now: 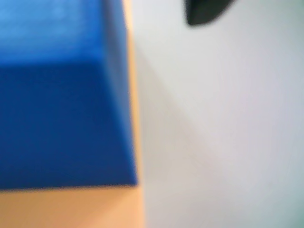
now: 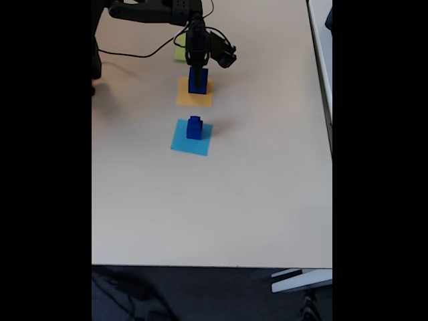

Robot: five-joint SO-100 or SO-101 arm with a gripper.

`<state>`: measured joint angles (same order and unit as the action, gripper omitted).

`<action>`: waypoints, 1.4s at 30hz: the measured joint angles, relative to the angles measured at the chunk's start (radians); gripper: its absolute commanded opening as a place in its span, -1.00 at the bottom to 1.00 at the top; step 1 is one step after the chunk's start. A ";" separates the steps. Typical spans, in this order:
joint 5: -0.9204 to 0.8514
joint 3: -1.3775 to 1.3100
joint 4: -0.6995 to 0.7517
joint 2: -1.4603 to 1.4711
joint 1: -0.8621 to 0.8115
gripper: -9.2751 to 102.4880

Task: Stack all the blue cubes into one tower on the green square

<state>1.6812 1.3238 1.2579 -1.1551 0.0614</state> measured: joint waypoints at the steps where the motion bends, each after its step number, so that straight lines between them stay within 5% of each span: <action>1: 0.005 0.000 0.000 0.000 -0.002 -0.37; 25: -0.031 -0.115 0.069 0.000 -0.038 -0.65; 42: 0.279 -0.548 0.437 0.209 0.130 -0.66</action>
<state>1.9604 0.7762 1.6950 -0.9465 0.1917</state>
